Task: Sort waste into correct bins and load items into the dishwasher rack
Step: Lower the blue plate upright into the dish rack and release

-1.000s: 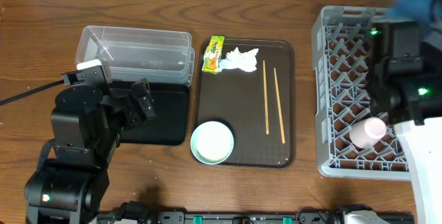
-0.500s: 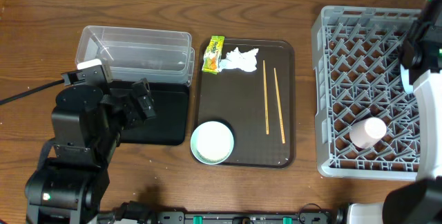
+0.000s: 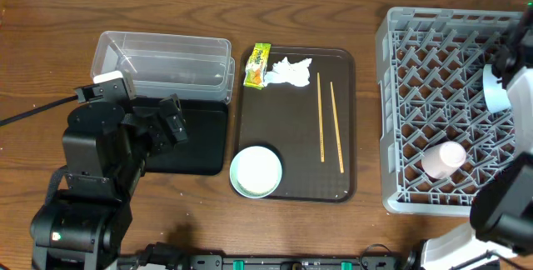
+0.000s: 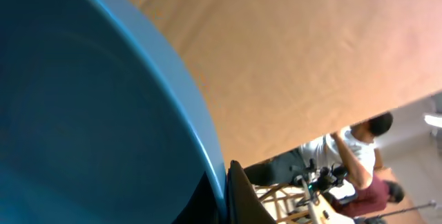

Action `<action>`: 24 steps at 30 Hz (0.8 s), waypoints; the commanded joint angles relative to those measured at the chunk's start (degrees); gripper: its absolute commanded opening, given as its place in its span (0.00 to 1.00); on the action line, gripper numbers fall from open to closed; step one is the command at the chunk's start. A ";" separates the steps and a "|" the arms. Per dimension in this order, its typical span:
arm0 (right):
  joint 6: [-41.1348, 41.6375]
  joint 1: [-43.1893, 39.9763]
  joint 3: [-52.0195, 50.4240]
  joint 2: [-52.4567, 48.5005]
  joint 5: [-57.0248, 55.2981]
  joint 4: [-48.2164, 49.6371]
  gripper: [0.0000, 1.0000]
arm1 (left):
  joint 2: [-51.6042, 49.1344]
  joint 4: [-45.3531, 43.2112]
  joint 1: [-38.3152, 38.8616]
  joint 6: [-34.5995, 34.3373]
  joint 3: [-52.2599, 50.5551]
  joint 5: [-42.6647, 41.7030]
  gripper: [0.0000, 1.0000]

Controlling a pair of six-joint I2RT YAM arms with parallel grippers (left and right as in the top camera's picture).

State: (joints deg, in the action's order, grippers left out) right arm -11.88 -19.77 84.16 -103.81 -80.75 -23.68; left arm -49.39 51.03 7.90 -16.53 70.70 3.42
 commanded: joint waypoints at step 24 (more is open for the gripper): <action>-14.62 12.31 0.39 -6.64 5.29 10.64 0.60 | 0.04 -0.04 -0.22 -0.07 0.46 0.72 0.98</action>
State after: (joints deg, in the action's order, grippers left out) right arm -26.61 -9.65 84.33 -110.67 -75.40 -13.37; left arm -49.39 51.03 7.90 -16.53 70.70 3.40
